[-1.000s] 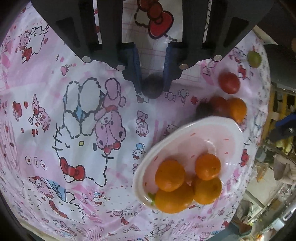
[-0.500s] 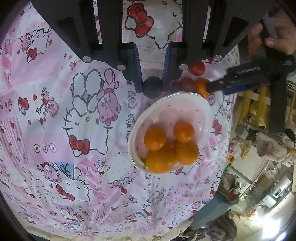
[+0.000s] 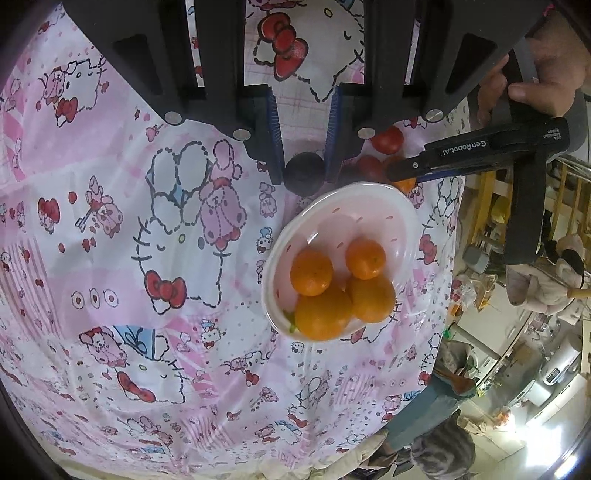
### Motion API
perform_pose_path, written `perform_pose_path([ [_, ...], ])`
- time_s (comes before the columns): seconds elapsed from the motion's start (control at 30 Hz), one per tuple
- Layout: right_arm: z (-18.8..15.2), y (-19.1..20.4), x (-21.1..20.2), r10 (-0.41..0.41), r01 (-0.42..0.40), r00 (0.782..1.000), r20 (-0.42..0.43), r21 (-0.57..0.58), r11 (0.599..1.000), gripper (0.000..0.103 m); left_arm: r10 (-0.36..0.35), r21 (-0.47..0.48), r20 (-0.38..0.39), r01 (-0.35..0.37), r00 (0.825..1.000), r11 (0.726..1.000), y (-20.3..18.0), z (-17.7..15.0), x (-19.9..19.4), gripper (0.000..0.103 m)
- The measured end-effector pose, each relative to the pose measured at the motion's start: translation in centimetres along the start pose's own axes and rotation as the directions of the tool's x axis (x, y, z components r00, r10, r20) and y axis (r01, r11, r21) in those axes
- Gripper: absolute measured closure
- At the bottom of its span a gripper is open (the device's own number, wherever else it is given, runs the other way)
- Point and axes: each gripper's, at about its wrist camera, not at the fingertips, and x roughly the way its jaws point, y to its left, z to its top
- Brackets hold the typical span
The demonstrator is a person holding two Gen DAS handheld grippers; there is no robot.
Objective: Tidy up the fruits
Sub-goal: 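Grasp the mandarin beside the plate with the left tool while the right tool holds the grape, then lower the grape and mandarin onto the plate and open both tools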
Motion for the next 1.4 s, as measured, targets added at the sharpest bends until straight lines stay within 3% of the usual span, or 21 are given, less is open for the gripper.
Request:
perform_pose_path([
  [0.53,0.2,-0.1,-0.2,-0.015,0.015,1.000,0.010,0.006,1.000,0.080,0.032,0.001,0.049,-0.032,0.998,0.999,1.3,-0.6,-1.9,0.065],
  [0.67,0.3,-0.1,-0.7,-0.015,0.015,1.000,0.023,0.006,1.000,0.080,0.059,-0.013,0.094,-0.058,0.994,0.998,2.7,-0.9,-3.2,0.065],
  [0.83,0.7,-0.3,-1.7,-0.007,0.006,0.998,0.055,0.023,1.000,0.080,0.094,-0.014,0.196,-0.093,0.976,0.996,3.8,-1.3,-5.8,0.065],
  [1.03,1.3,-0.4,-2.9,0.012,-0.015,0.995,0.104,0.028,0.999,0.080,0.055,0.034,0.257,-0.066,0.965,0.997,3.1,-1.0,-8.2,0.065],
  [1.4,3.0,0.3,-2.8,0.098,-0.100,0.987,0.130,0.011,0.995,0.080,0.047,0.102,0.245,-0.074,0.968,0.992,0.7,2.5,-8.5,0.065],
])
